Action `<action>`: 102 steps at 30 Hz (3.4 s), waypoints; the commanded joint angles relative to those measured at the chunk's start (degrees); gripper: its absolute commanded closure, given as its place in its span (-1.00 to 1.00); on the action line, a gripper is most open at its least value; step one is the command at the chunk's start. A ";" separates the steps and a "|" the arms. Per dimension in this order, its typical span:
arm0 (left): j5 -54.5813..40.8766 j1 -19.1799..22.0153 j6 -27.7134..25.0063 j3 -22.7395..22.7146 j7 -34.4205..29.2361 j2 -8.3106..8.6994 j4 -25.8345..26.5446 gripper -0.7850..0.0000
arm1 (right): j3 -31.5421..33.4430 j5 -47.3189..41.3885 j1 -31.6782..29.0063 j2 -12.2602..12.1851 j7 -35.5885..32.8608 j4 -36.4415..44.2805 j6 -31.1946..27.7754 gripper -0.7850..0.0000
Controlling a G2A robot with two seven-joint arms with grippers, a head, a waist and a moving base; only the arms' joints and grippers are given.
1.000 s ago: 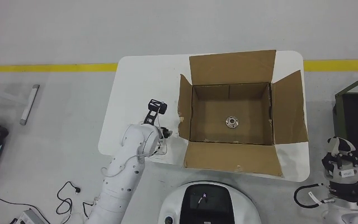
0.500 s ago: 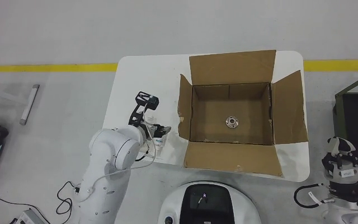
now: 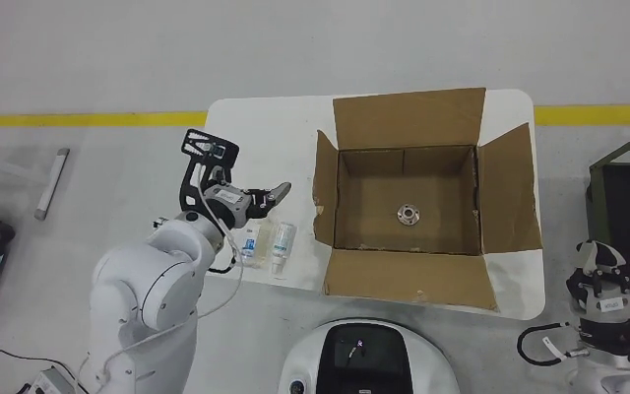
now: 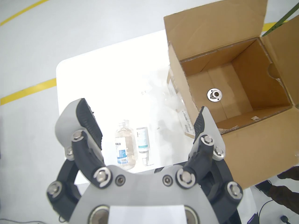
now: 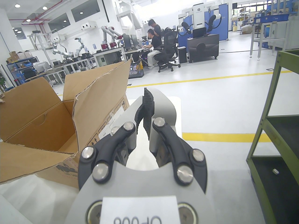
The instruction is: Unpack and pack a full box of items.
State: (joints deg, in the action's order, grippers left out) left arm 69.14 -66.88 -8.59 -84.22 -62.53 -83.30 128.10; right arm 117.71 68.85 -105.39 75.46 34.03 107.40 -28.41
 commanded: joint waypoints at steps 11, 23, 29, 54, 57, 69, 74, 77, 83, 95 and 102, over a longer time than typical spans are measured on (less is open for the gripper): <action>-3.02 -0.69 -3.44 0.06 -0.02 0.87 1.19 -1.00 | 0.98 2.08 0.18 -0.17 -0.10 5.41 0.94 1.00; -3.02 -0.69 -3.44 0.06 -0.02 0.87 1.19 -1.00 | 0.33 15.94 -2.42 -0.79 -3.33 16.97 -0.28 1.00; -3.02 -0.69 -3.44 0.06 -0.02 0.87 1.19 -1.00 | -3.21 16.14 -0.04 -1.12 -13.39 20.76 -1.09 1.00; -3.02 -0.69 -3.44 0.06 -0.02 0.87 1.19 -1.00 | -12.02 24.00 12.43 -2.60 -35.88 26.80 -4.36 1.00; -3.02 -0.69 -3.44 0.06 -0.02 0.87 1.19 -1.00 | -16.55 24.98 17.77 -2.96 -44.89 25.01 -7.05 1.00; -3.02 -0.69 -3.44 0.06 -0.02 0.87 1.19 -1.00 | -21.53 24.29 23.81 -3.44 -54.72 20.83 -13.45 1.00; -3.02 -0.69 -3.44 0.06 -0.02 0.87 1.19 -1.00 | -21.53 24.29 23.81 -3.44 -54.72 20.83 -13.45 1.00; -3.02 -0.69 -3.44 0.06 -0.02 0.87 1.19 -1.00 | -21.53 24.29 23.81 -3.44 -54.72 20.83 -13.45 1.00; -3.02 -0.69 -3.44 0.06 -0.02 0.87 1.19 -1.00 | -23.91 27.50 24.91 -3.56 -63.31 22.12 -10.69 1.00; -3.02 -0.69 -3.44 0.06 -0.02 0.87 1.19 -1.00 | -38.27 26.88 41.99 -3.01 -97.72 14.21 -12.19 1.00; -3.02 -0.69 -3.44 0.06 -0.02 0.87 1.19 -1.00 | -45.44 29.27 46.66 -4.09 -100.02 6.97 -9.89 1.00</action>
State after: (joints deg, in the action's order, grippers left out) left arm 66.12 -67.57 -12.02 -84.16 -62.55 -82.43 129.29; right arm 72.82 98.49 -59.09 71.57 -65.91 115.43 -38.35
